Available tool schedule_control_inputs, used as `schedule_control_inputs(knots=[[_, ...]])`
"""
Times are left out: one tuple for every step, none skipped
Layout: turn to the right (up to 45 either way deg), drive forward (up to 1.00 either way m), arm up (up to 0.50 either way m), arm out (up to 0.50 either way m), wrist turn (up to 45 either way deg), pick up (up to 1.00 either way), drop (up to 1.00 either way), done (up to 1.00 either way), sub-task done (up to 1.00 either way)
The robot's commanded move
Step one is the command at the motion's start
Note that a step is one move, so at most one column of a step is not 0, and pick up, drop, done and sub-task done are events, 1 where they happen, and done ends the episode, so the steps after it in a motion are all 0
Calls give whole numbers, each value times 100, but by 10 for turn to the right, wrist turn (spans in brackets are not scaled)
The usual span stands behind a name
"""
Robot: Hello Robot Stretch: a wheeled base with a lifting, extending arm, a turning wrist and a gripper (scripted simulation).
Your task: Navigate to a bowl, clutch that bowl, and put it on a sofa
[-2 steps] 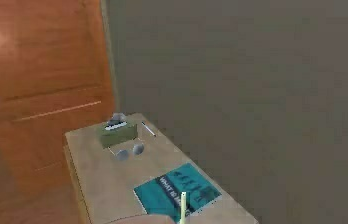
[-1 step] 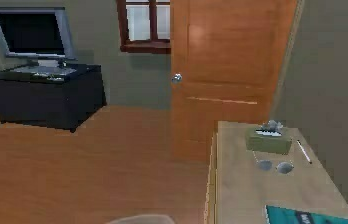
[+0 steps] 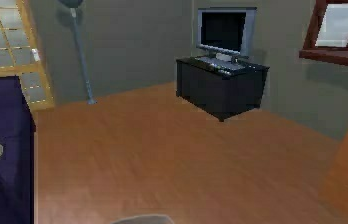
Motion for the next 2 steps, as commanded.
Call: schedule_control_inputs(knots=[[-390,0,0,0,0,0,0,0,0],[0,35,0,0,0,0,0,0,0]])
